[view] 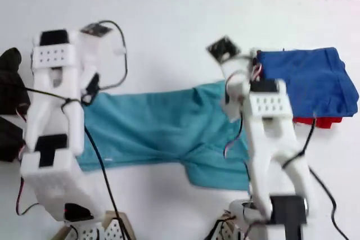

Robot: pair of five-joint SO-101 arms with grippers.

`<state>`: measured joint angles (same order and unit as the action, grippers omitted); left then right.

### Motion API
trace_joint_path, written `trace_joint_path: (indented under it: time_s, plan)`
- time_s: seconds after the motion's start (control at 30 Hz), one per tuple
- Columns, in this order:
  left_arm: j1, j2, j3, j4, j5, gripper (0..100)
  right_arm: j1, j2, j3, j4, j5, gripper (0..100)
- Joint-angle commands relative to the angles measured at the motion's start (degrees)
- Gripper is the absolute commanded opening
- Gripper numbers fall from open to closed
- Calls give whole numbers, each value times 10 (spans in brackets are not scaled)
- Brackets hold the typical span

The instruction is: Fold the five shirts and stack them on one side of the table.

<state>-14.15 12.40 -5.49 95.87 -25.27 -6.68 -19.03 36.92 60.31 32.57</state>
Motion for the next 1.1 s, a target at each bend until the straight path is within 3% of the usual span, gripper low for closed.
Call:
trace_joint_path:
  time_s: [0.0,0.27,0.57,0.73,1.07]
  plan:
    - [5,-80,134,-78,4,27,-20,-99,104,-51,5,20]
    - [3,-165,410,-278,4,27,-79,-164,270,-179,81,20]
    - [-35,-145,509,-371,4,27,-81,-163,339,-305,84,20]
    - [-36,-135,498,-370,4,27,-107,-167,353,-272,84,20]
    - [-38,-135,499,-372,4,27,-158,-255,353,-82,84,20]
